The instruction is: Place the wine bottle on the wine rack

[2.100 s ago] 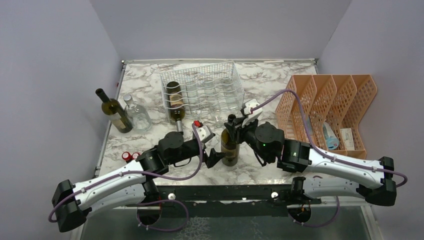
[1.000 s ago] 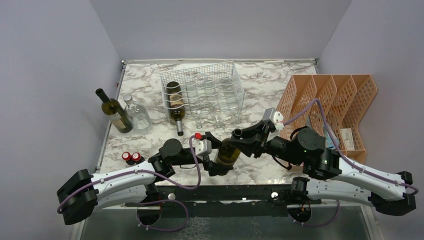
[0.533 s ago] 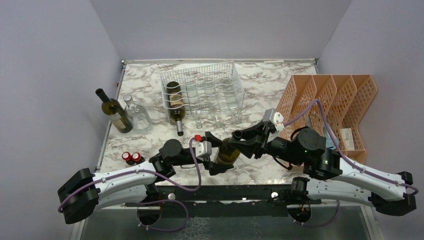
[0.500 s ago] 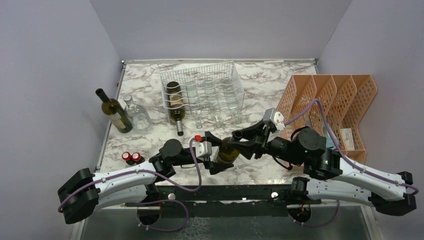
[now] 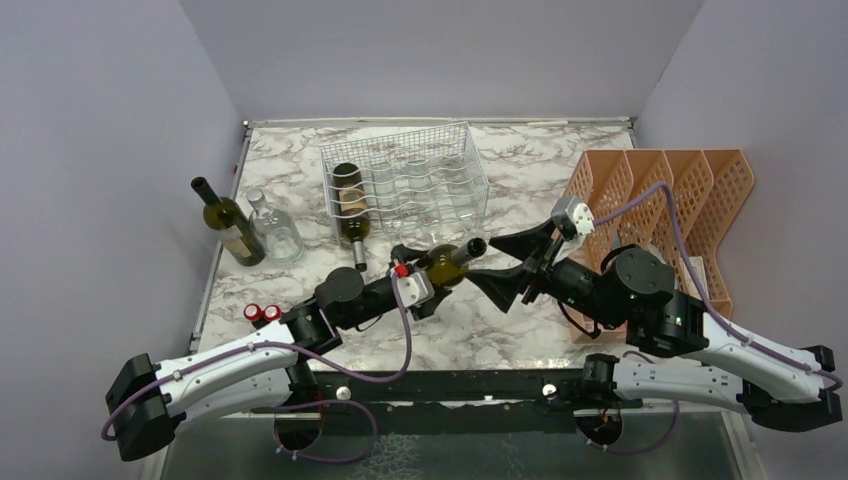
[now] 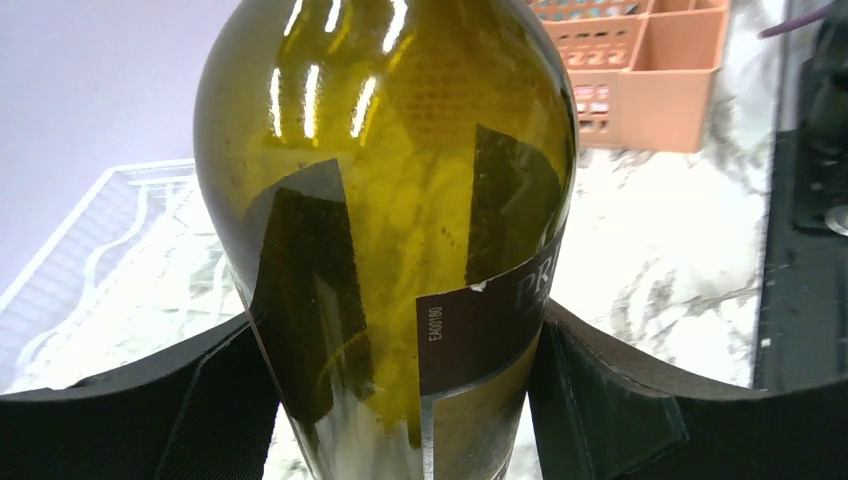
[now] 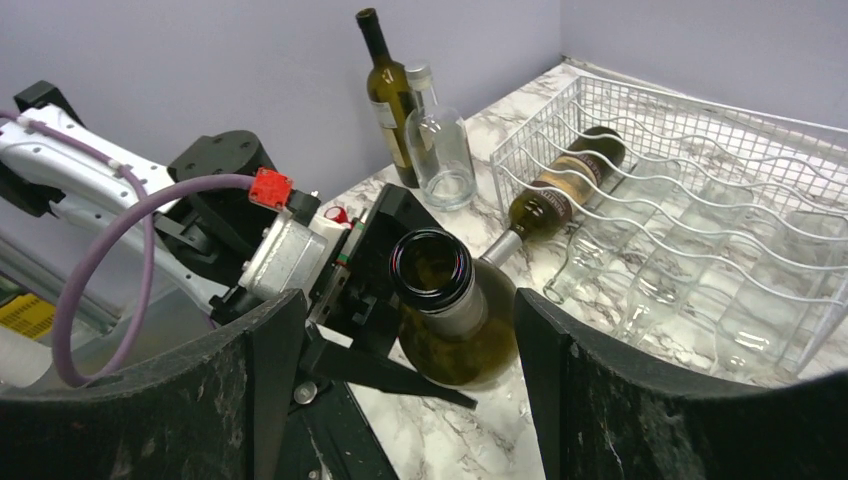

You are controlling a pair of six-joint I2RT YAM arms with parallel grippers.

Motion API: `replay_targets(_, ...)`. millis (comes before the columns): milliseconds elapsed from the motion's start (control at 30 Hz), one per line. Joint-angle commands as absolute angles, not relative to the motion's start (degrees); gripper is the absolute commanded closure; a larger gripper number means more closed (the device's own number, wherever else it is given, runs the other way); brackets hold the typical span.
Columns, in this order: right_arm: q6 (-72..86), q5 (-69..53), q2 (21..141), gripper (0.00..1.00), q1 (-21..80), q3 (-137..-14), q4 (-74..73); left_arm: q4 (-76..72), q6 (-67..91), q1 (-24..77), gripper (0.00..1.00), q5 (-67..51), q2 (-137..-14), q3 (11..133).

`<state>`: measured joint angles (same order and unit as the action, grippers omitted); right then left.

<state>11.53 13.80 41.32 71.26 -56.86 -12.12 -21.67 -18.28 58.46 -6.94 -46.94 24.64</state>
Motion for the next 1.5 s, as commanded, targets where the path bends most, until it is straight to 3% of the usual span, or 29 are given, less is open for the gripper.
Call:
replay_targets(0, 12.94, 17.64, 42.25, 0.22, 71.55, -61.69, -18.12, -11.93, -29.45, 58.36, 1.0, -0.76, -45.28, 35.14)
replay_targets(200, 12.03, 17.62, 43.84, 0.22, 71.54, -64.48, -23.58, 1.27, -45.62, 58.36, 1.0, 7.0, -47.64, 40.71)
replay_targets(467, 14.1, 23.74, 48.32, 0.21, 71.59, -68.93, -36.81, -3.4, -59.71, 58.36, 1.0, 14.4, -43.08, 33.68)
replay_targets(667, 18.1, 29.63, 61.46, 0.2, 71.54, -79.38, -53.01, -7.19, -68.49, 58.4, 1.0, 14.24, -38.88, 28.92)
replay_targets(967, 12.92, 19.42, 70.47, 0.22, 71.47, -81.91, -53.36, -7.82, -77.33, 58.45, 1.0, 14.62, -35.54, 26.14)
replay_targets(1467, 7.45, 8.97, 79.15, 0.41, 68.99, -80.63, -48.09, -7.47, -86.24, 58.45, 1.0, 14.15, -34.35, 26.56)
